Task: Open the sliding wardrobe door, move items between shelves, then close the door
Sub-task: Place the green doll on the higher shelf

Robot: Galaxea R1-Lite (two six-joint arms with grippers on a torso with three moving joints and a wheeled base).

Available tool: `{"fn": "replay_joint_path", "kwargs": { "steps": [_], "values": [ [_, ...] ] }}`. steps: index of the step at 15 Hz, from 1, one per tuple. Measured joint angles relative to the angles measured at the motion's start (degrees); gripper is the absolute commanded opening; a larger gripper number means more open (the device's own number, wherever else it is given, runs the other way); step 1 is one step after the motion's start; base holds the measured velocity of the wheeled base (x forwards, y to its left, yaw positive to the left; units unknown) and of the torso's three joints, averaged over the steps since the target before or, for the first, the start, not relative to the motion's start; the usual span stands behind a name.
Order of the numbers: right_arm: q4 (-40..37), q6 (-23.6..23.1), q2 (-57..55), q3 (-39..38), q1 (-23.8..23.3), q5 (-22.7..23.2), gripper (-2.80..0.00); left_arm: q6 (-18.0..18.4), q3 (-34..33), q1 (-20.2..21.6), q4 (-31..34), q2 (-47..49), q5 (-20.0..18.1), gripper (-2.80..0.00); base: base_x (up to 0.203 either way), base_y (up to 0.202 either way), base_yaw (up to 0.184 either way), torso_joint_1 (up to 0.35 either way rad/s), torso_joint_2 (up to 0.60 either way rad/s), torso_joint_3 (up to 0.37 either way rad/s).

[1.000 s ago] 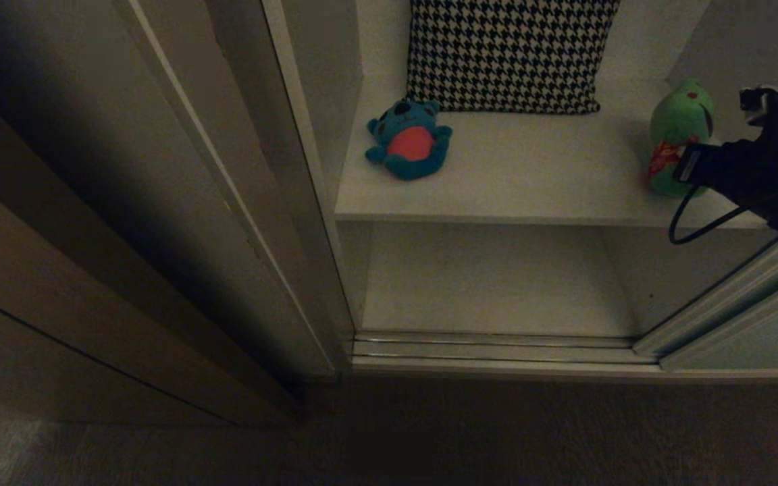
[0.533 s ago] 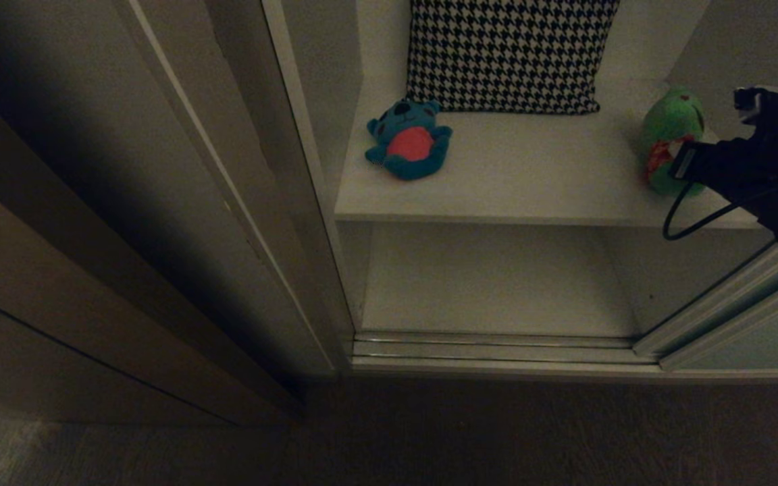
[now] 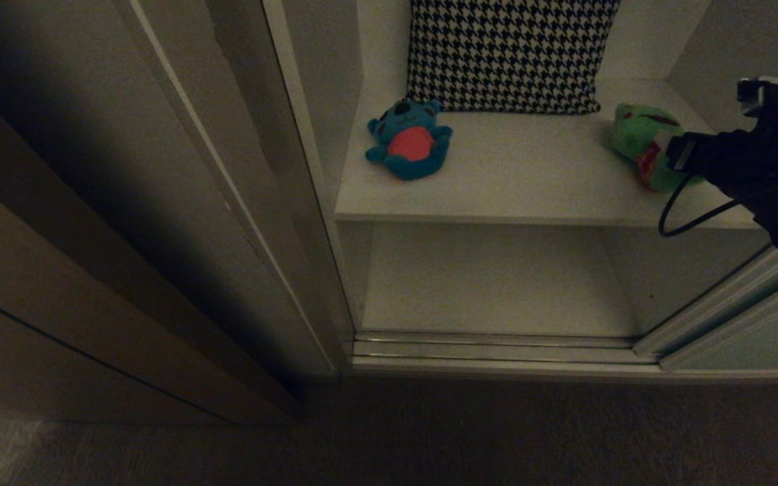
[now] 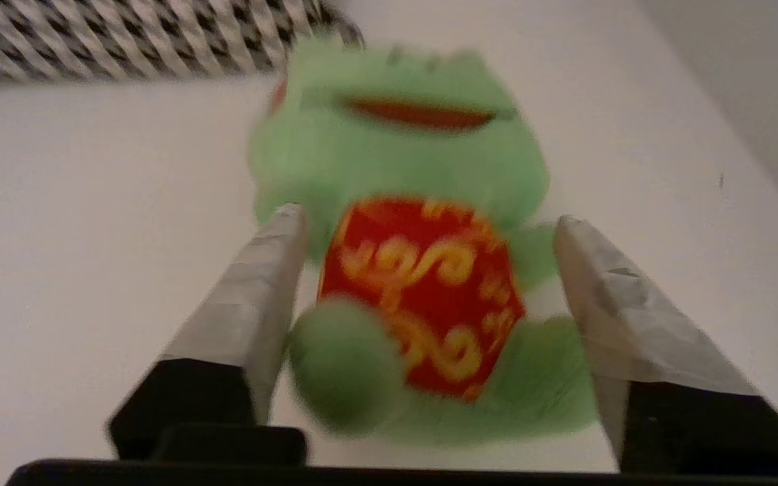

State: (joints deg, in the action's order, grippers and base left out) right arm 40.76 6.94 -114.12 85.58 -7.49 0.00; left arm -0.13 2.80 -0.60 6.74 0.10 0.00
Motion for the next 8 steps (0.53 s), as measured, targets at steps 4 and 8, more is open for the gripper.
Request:
{"fn": "replay_joint_path", "kwargs": {
  "steps": [4,8],
  "values": [
    [0.8,-0.3,5.5,-4.7,0.8,0.0,0.00,0.0,0.0,0.0,0.0,0.0,0.0,-2.80,0.000,0.000,0.000,0.000,0.00,0.000],
    [-2.5,-0.5,14.6,-8.7,1.4,0.1,-2.80,0.0,0.0,0.0,0.0,0.0,0.0,-2.80,0.000,0.000,0.000,0.000,0.00,0.000]
  ]
}}
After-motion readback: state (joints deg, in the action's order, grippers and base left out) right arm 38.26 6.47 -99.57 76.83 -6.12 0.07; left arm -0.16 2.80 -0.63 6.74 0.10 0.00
